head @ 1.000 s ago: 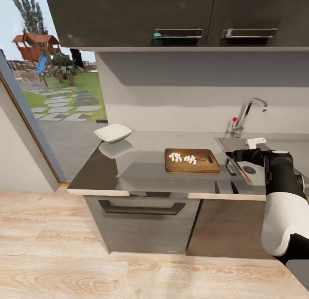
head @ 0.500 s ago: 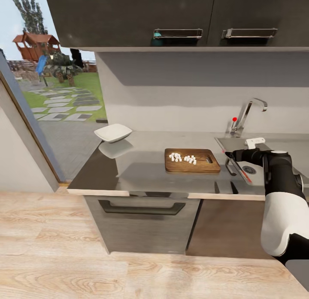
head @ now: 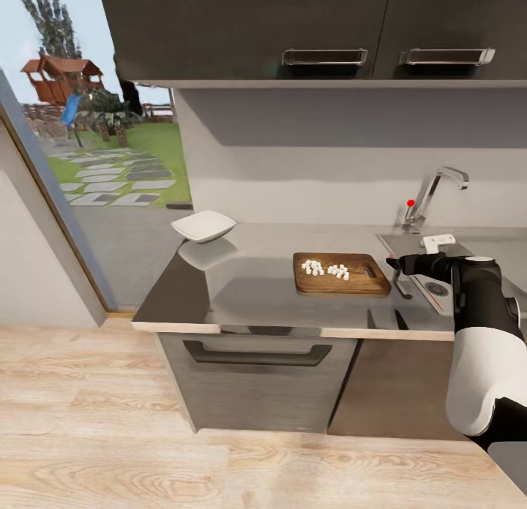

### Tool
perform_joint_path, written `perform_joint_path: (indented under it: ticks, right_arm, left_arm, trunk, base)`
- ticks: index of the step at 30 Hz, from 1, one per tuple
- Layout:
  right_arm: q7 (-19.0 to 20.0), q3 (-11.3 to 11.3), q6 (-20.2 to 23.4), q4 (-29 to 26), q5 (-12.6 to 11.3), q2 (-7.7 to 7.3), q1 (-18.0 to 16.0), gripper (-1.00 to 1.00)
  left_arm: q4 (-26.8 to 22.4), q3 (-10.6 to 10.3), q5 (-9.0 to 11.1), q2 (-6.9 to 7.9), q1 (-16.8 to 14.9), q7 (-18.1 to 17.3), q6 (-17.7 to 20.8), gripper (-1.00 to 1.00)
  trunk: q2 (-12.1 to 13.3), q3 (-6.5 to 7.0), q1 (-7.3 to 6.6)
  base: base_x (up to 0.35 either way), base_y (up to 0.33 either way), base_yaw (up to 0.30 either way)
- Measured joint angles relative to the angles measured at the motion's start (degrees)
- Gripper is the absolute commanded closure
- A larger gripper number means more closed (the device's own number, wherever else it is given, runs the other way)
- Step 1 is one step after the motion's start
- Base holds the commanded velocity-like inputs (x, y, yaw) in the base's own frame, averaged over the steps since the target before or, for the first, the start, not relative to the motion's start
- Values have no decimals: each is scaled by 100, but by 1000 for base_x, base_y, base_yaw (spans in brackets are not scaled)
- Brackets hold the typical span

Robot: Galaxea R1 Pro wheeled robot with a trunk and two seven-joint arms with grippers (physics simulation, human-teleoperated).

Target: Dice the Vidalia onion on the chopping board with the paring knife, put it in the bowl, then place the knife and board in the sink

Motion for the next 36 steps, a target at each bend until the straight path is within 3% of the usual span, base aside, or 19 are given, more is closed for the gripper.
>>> perform_joint_path:
  ticks: [27, 36]
  right_arm:
    - [2, -51, 103, -5, -9, 31, 0, -100]
    - [-6, -65, 107, -6, -7, 27, 0, -100]
  left_arm:
    - [2, 0, 0, 9, 0, -4, 9, -100]
    - [2, 0, 0, 25, 0, -4, 11, -100]
  trunk:
    - [0, -2, 0]
    - [0, -76, 0]
  base:
    - [16, -21, 0]
    - [0, 0, 0]
